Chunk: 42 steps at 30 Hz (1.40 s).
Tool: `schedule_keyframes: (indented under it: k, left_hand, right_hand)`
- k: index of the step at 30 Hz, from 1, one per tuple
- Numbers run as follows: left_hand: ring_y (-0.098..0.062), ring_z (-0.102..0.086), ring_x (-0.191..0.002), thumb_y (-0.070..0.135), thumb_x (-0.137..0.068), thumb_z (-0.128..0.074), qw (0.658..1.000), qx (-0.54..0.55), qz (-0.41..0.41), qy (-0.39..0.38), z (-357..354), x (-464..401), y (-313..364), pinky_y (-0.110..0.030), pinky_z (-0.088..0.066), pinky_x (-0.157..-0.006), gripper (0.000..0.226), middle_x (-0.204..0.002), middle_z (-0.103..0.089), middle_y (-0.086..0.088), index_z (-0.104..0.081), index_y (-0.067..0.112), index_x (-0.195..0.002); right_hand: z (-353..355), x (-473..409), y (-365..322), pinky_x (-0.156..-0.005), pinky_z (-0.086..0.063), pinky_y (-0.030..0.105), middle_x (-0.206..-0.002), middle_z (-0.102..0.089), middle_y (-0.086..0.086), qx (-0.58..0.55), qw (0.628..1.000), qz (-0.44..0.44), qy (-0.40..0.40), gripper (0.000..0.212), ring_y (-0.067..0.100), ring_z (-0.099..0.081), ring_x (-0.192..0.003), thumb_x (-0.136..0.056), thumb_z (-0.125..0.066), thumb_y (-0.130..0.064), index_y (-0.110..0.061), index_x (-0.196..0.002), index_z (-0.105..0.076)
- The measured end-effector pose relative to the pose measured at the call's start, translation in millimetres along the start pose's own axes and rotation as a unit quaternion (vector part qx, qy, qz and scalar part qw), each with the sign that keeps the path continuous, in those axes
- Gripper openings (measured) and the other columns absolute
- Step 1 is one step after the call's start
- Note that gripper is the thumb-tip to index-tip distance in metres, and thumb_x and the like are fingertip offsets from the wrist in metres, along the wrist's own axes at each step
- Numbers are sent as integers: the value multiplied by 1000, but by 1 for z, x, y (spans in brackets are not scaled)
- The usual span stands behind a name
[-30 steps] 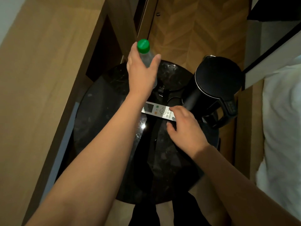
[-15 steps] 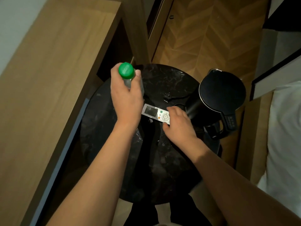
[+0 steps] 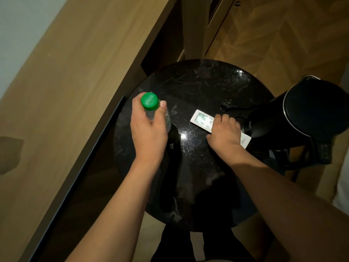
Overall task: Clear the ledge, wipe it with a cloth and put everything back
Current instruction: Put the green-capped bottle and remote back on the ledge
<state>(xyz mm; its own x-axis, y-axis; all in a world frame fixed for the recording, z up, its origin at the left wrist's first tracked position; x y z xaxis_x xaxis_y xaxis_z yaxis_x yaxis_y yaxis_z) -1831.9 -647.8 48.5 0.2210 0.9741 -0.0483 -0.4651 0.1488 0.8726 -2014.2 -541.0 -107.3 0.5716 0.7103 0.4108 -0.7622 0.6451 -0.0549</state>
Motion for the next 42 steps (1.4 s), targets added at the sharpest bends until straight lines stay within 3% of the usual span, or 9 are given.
schedule_keyframes:
  k: [5, 19, 24, 29, 33, 37, 39, 42]
  left_hand:
    - [6, -56, -96, 26, -98, -64, 1000, 19, 0, -10, -1, -3, -2, -17, -46, -86, 23, -102, -58, 20, -52, 23, -117]
    - [4, -57, -98, 27, -99, -64, 999, 19, -1, -26, -1, 1, 7, -19, -47, -86, 28, -106, -59, 19, -55, 15, -122]
    - [6, -56, -83, 26, -99, -64, 999, 49, 20, -10, 38, 9, 11, -19, -47, -75, 23, -99, -60, 18, -56, 19, -118]
    - [4, -59, -96, 31, -99, -63, 996, 68, 44, 26, 92, 17, 2, -28, -52, -87, 21, -104, -61, 19, -55, 25, -117]
    - [-3, -61, -90, 30, -98, -64, 994, 73, 43, 69, 140, 26, -11, -34, -53, -84, 14, -100, -63, 11, -53, 31, -106]
    - [15, -55, -85, 29, -99, -63, 989, 67, 65, 113, 180, 47, -21, -21, -49, -82, 21, -94, -58, 20, -47, 43, -97]
    - [18, -54, -86, 28, -99, -63, 984, 66, 77, 147, 200, 65, -24, -9, -46, -77, 22, -94, -57, 20, -47, 43, -98]
    - [18, -55, -88, 26, -99, -63, 970, 62, 98, 215, 235, 99, -34, -5, -44, -76, 18, -96, -58, 19, -50, 37, -105]
  right_hand:
    - [2, -3, -2, -98, -36, 40, -129, -49, 12, 19, 1000, 8, 4, 56, 31, -46, -119, -90, -62, -37, -7, -134, -45]
    - [17, 14, -3, -92, -43, 41, -129, -47, 14, -54, 998, -8, 13, 53, 32, -44, -119, -90, -62, -37, -6, -131, -46]
    - [51, 47, -22, -92, -43, 41, -124, -51, 16, -180, 982, -19, 46, 51, 34, -46, -116, -86, -64, -37, -4, -124, -52]
    - [79, 82, -70, -91, -44, 39, -118, -53, 10, -252, 965, 15, 70, 47, 30, -48, -113, -83, -68, -38, -11, -120, -55]
    - [91, 102, -116, -88, -47, 38, -118, -53, 7, -280, 955, 60, 80, 51, 27, -50, -113, -82, -69, -39, -15, -124, -52]
    - [95, 123, -154, -88, -50, 39, -119, -52, 7, -285, 948, 116, 80, 54, 26, -51, -112, -82, -71, -40, -15, -126, -52]
    - [93, 135, -171, -88, -52, 39, -122, -51, 5, -282, 945, 152, 63, 57, 23, -51, -114, -83, -71, -41, -17, -129, -49]
    - [88, 155, -203, -88, -54, 41, -124, -50, 3, -270, 938, 216, 37, 58, 21, -50, -116, -84, -71, -43, -19, -130, -46]
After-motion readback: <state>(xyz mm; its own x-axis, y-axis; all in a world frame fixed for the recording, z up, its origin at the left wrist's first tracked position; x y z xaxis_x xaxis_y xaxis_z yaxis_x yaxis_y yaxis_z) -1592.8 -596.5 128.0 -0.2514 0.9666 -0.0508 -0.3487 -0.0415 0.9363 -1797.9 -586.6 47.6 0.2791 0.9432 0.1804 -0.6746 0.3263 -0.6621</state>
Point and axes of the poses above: each hand's wrist, its own x-axis away from the middle knuckle, its own z-axis out of the back of the hand, y = z × x, the point moved 8 cm from there along -x, towards the middle knuckle
